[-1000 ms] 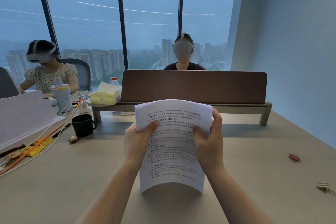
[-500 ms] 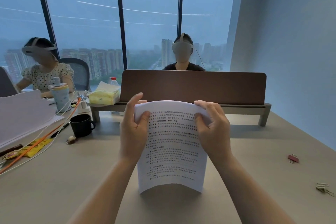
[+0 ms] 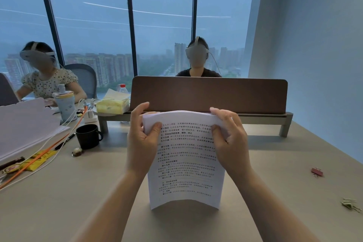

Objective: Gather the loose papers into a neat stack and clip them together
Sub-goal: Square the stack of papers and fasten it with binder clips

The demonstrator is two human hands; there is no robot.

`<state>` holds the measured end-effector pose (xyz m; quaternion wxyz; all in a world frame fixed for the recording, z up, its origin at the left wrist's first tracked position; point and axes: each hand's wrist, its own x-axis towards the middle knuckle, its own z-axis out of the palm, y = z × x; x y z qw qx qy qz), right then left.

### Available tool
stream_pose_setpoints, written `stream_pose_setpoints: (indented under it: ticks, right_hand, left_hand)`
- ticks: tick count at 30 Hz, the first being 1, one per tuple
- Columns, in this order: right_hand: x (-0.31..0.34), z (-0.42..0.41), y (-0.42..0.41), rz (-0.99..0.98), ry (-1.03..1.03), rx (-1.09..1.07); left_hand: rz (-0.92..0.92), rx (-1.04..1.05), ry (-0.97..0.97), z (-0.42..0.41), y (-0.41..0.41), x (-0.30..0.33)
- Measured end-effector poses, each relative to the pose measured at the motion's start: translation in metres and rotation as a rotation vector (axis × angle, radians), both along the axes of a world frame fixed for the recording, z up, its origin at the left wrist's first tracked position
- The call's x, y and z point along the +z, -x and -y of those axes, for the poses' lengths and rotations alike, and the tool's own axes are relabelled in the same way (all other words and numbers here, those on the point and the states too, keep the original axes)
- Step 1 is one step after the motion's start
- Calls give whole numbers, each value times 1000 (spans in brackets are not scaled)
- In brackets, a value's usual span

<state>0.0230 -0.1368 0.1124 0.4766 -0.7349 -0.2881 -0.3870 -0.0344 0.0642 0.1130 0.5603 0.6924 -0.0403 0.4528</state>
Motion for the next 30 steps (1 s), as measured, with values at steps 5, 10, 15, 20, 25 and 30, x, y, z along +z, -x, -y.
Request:
stream_pose_setpoints:
  ticks: [5,10,15,20,25,30]
  right_hand:
    - [1,2,9,-278,-279,284]
    - [3,7,2,-659,-416,572]
    - [7,8,2,-625,-431,571]
    - [4,14,1,-646,-346,638]
    - [-13,13,1,-705,-315,636]
    - [14,11,1,-603,-384,601]
  left_hand:
    - [-176,-133,131,-7,-1,1]
    - [-375,-374,251,-14,-3,2]
    - [-379,-433,280,-13,-1,12]
    - [-400,-460,297,-15,1,5]
    - [-456,-445,316,-10,0,-14]
    - [-374,-459,315,-7,1,17]
